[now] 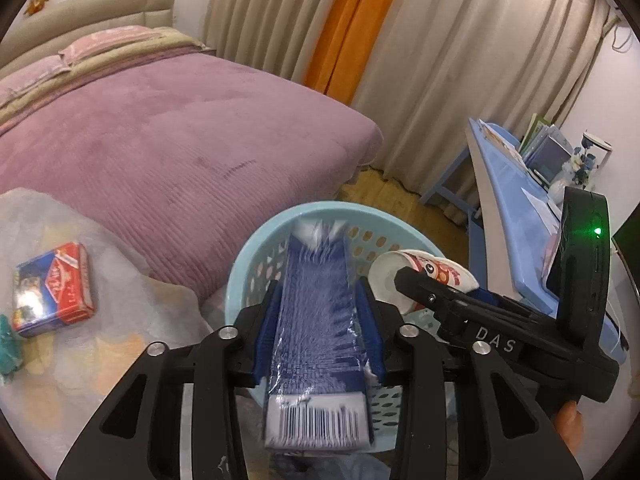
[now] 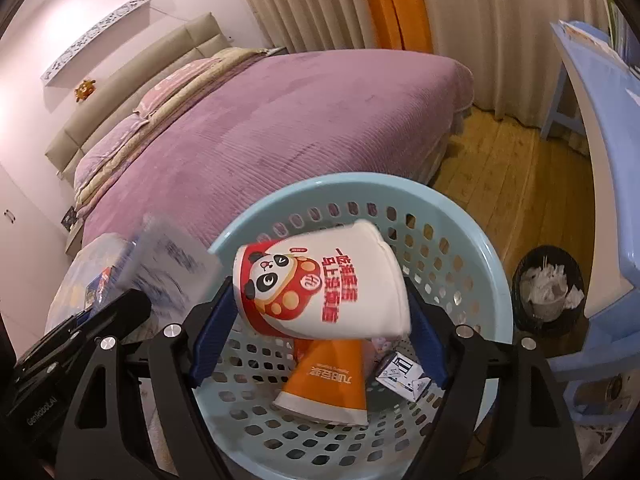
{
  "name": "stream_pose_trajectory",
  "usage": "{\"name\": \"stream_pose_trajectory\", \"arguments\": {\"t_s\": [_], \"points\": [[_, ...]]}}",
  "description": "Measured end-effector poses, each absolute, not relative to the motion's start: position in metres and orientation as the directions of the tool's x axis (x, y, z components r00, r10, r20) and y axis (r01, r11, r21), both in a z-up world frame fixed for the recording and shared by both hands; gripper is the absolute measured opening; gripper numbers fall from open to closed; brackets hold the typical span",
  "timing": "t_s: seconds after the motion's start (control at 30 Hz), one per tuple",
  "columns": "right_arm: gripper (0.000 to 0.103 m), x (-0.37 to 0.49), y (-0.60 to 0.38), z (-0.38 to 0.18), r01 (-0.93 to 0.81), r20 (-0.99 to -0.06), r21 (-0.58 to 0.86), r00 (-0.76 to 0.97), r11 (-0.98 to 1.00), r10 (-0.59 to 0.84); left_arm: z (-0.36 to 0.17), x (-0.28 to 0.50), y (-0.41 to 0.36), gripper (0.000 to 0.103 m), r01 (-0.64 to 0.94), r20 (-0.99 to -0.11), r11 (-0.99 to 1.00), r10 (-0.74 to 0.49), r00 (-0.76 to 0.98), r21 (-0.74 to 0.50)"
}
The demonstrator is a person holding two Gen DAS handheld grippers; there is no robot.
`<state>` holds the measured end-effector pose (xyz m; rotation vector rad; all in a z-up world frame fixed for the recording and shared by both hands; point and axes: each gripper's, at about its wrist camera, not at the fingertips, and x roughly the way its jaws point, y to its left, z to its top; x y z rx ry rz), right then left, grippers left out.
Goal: Collect trash
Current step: 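Carry the carton and panda-print cup into the blue basket and release both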
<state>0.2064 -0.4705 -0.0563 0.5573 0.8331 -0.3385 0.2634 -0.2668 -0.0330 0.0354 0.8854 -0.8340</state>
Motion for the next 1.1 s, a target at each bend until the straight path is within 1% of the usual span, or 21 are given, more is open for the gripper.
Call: {"name": "stream_pose_trajectory", "arguments": {"t_s": [0.03, 0.1, 0.23, 0.47, 0.63, 0.77, 0.87, 1.1], "points": [[0.076, 0.206, -0.473, -0.058, 0.493, -0.773, 0.339, 0.632, 0.801, -0.062, -0.033, 0.263, -0.266, 0.045, 0.656, -0.694, 0.692, -0.631, 0.347, -0.301], [0.076, 0.205, -0.477, -0.062, 0.496, -0.775, 0.346, 0.630, 0.796, -0.056, -0.034, 0.260, -0.261, 0.050, 0.655, -0.691, 0.690, -0.635, 0.345, -0.307], [0.076, 0.203, -0.481, -0.067, 0.493, -0.773, 0.351, 0.633, 0.796, -0.051, -0.032, 0.259, -0.255, 0.054, 0.650, -0.682, 0.688, -0.645, 0.344, -0.323], [0.076, 0.204, -0.477, -0.064, 0.487, -0.770, 0.344, 0.636, 0.803, -0.056, -0.026, 0.256, -0.237, 0.056, 0.632, -0.664, 0.699, -0.651, 0.368, -0.335], [0.082, 0.201, -0.472, -0.061, 0.482, -0.765, 0.336, 0.641, 0.809, -0.065, -0.021, 0.255, -0.220, 0.056, 0.619, -0.649, 0.706, -0.656, 0.385, -0.346], [0.082, 0.199, -0.469, -0.056, 0.472, -0.754, 0.348, 0.654, 0.810, -0.058, -0.016, 0.252, -0.203, 0.056, 0.607, -0.638, 0.716, -0.653, 0.407, -0.346], [0.082, 0.197, -0.464, -0.052, 0.458, -0.744, 0.361, 0.667, 0.812, -0.045, -0.011, 0.250, -0.185, 0.059, 0.591, -0.627, 0.733, -0.643, 0.439, -0.338], [0.082, 0.202, -0.429, -0.036, 0.368, -0.705, 0.358, 0.709, 0.858, -0.010, 0.003, 0.251, -0.127, 0.059, 0.531, -0.603, 0.793, -0.588, 0.540, -0.298]]}}
